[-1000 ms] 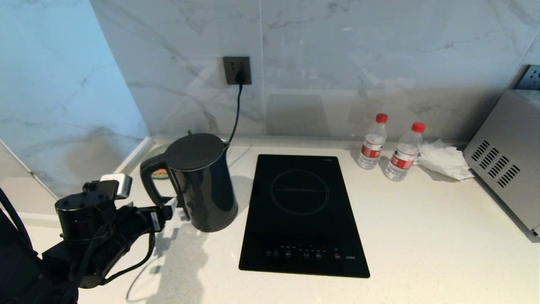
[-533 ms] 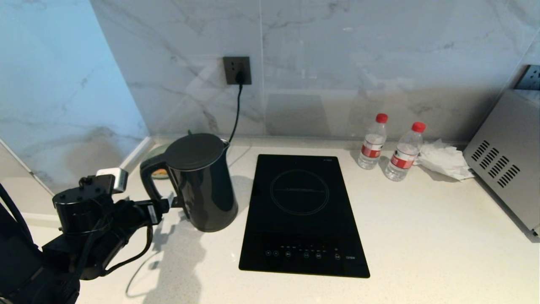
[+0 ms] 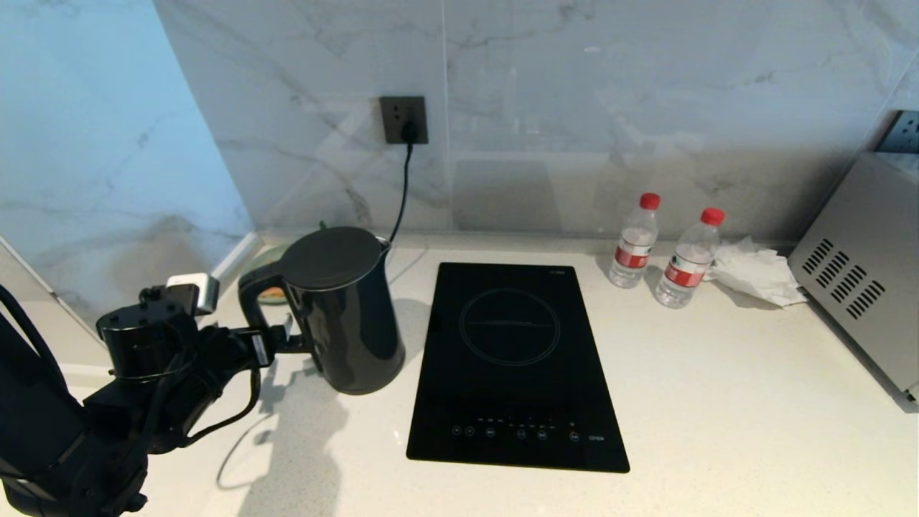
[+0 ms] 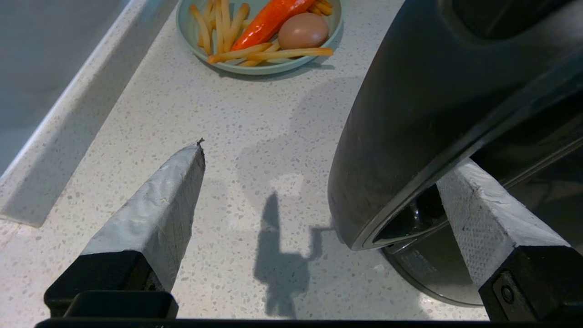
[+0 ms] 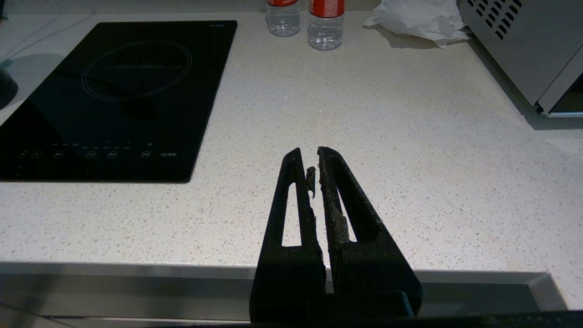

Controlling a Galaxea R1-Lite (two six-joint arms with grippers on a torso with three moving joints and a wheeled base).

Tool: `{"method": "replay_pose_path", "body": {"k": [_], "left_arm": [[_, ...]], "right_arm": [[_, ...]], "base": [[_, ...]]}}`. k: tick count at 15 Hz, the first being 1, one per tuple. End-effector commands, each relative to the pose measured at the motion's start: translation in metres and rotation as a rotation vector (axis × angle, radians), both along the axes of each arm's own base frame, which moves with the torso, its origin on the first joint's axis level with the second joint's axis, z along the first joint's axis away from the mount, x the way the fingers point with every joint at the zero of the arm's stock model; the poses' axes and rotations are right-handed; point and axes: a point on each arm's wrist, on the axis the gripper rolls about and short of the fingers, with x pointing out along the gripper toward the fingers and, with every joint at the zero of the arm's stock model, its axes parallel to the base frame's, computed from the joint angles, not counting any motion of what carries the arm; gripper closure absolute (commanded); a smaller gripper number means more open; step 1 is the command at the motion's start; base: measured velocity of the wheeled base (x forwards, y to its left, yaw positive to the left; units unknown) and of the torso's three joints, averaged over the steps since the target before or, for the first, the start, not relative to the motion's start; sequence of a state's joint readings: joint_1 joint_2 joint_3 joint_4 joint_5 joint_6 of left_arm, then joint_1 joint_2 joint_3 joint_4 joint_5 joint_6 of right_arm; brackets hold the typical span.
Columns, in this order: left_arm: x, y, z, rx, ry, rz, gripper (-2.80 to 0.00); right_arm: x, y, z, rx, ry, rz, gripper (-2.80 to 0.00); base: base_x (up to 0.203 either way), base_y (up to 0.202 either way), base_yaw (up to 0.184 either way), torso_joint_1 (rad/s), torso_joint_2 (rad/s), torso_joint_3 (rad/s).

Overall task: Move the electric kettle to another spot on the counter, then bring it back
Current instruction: Pick up the kettle

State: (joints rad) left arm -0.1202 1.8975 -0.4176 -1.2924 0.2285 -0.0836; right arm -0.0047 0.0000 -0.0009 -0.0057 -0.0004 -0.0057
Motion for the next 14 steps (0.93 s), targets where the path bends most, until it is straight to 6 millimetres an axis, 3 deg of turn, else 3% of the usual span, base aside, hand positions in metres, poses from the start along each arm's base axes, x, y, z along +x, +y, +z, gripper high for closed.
{"method": "replay_pose_path", "body": {"k": [1, 14], "left_arm": [[0.004, 0.0, -0.001, -0.001, -0.002, 0.004, -2.8], [0.024, 0.003, 0.014, 0.001, -0.03, 0.051, -2.8]], "right_arm": [[0.0, 0.0, 0.0, 0.0, -0.002, 0.001, 0.0], [0.0, 0.0, 0.0, 0.0, -0.002, 0.001, 0.0]], "base": [[0.0, 0.0, 0.0, 0.0, 0.0, 0.0], [0.0, 0.0, 0.0, 0.0, 0.0, 0.0]]}}
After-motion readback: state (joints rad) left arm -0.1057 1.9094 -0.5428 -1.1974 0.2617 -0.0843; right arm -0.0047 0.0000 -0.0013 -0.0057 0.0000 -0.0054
